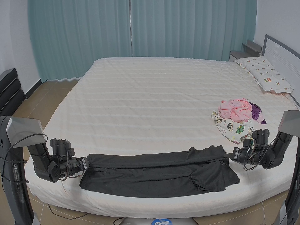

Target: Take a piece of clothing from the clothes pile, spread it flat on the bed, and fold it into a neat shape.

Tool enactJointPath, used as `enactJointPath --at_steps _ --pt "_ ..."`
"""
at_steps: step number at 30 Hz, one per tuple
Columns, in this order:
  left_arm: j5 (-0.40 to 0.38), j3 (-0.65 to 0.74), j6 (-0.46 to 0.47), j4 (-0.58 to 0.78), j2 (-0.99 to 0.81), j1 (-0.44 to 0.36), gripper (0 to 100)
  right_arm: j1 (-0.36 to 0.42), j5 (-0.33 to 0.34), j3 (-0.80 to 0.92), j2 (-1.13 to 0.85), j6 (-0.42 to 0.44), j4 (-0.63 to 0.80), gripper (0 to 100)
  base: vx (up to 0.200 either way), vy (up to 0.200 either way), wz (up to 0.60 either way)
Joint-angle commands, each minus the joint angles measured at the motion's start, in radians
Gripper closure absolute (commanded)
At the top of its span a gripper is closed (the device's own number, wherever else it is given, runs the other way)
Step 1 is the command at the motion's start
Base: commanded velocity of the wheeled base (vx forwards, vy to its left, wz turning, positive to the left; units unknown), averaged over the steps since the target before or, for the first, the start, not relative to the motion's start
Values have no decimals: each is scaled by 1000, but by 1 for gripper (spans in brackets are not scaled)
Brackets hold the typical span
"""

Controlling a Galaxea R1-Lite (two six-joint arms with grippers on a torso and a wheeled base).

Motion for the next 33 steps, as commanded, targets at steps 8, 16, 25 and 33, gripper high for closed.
enactJointPath --at_steps 8,16,25,33 --pt "1 52 48 0 7 0 100 -2 1 19 20 -39 9 100 0 0 0" --pt "1 55 48 2 10 -3 100 -2 -1 31 28 -55 9 100 0 0 0" --pt "2 56 47 2 11 -6 0 1 -4 39 20 -53 -3 0 0 0 0" --pt "-4 70 -29 3 -52 46 0 29 -7 -15 -79 50 0 0 0 0 0"
